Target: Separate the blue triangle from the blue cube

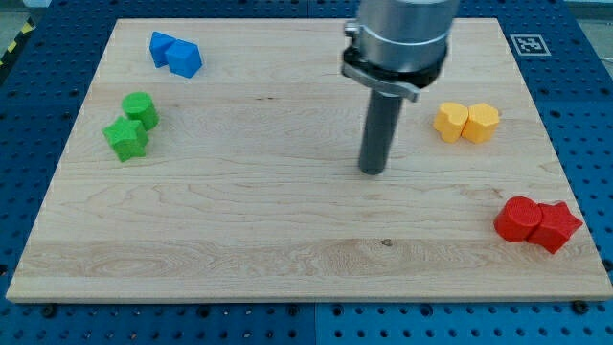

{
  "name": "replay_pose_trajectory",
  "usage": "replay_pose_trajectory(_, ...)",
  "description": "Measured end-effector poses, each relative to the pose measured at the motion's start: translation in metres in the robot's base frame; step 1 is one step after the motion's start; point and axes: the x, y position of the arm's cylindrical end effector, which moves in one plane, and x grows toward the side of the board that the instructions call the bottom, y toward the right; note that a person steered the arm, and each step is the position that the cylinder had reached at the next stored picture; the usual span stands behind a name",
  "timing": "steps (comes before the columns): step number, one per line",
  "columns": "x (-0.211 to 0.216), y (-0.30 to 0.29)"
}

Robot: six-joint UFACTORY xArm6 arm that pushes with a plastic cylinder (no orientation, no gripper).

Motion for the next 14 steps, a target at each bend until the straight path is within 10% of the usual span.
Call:
replay_pose_trajectory(7, -0.131, -0.245)
replay_pose_trajectory(14, -0.209, -0.326)
